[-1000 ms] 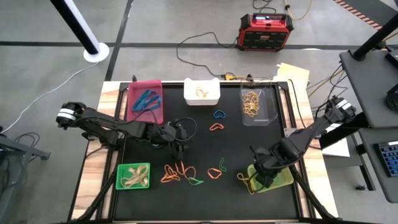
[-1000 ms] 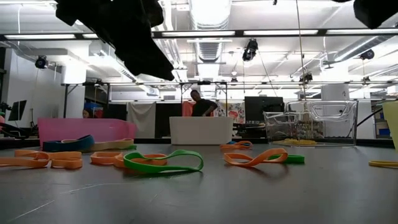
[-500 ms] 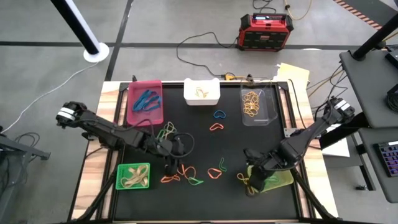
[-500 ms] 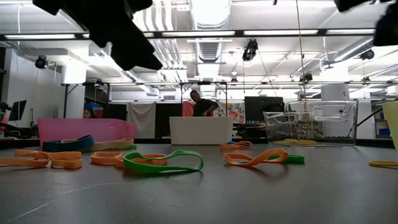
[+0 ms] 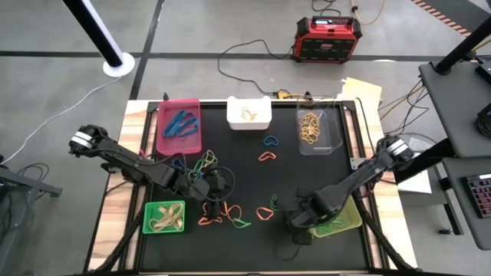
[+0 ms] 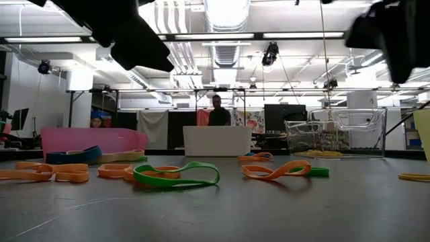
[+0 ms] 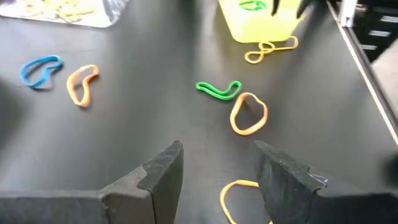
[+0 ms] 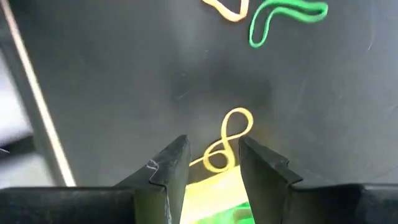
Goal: Sort rubber bands into baskets
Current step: Put the yellow rubber band into the transparent bin
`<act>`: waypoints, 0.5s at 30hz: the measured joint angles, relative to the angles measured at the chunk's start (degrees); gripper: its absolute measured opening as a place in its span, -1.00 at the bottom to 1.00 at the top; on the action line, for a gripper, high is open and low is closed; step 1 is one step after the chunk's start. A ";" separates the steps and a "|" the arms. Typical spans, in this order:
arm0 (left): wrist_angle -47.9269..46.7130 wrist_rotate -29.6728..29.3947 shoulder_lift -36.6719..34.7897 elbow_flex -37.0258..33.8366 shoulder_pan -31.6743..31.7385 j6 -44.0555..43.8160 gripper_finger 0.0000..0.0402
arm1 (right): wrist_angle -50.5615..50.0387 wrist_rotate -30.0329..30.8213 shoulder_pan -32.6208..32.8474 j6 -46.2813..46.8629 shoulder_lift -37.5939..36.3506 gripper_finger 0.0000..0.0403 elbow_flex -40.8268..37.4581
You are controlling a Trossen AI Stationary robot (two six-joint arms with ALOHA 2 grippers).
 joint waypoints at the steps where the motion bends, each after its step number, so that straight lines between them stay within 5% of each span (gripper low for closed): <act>1: 0.00 -0.62 -0.02 0.00 0.01 0.00 -0.12 | -1.29 0.63 0.00 -3.37 1.90 -0.35 2.06; 6: 0.01 -0.87 -0.03 0.02 0.03 0.02 -0.12 | -2.83 1.01 0.61 -17.73 9.98 -0.35 8.19; 15: -0.01 -0.89 -0.04 0.00 -0.03 0.19 -0.12 | -9.28 -0.89 -0.08 -13.51 17.30 -0.35 8.54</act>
